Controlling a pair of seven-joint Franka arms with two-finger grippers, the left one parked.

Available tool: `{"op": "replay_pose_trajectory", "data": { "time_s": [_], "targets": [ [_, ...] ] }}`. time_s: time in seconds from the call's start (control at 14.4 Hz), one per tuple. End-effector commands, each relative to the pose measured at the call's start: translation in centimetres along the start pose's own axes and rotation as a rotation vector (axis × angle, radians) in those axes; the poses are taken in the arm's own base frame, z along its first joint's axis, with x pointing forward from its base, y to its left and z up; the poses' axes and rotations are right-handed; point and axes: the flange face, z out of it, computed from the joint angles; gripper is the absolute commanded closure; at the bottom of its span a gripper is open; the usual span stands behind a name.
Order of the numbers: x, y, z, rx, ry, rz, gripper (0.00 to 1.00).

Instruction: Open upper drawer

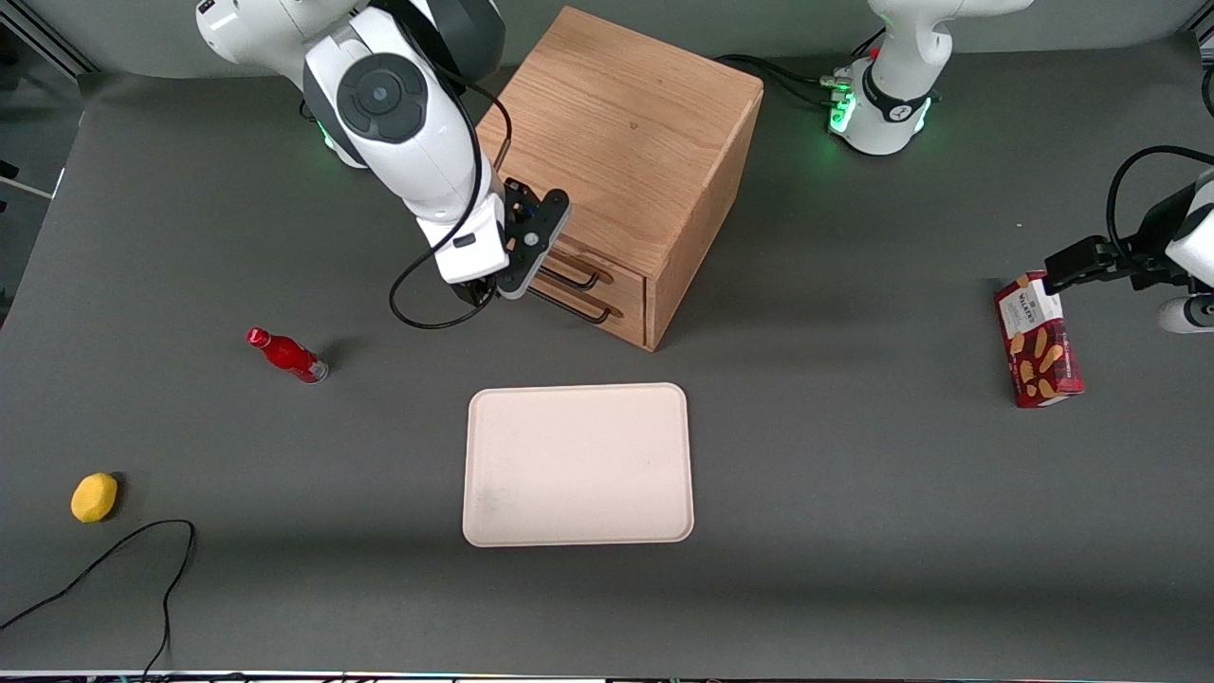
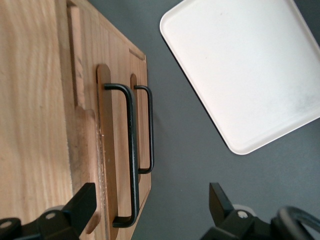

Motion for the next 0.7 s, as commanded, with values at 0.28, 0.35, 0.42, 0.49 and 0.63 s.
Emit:
{"op": "replay_pose_trajectory", "data": {
  "time_s": [0.28, 0.35, 0.42, 0.49, 0.63],
  "targets": [
    [-0.4, 0.3, 2.6, 0.016, 0.014, -0.003, 0.00],
    [-0.4, 0.4, 2.9, 0.014, 0.014, -0.003, 0.00],
    [-0.4, 0.4, 3.1, 0.014, 0.016, -0.002, 0.00],
    [-0.4, 0.4, 3.2, 0.013, 0.019, -0.001, 0.00],
    [-0.4, 0.5, 3.9, 0.011, 0.022, 0.001, 0.00]
  ]
}}
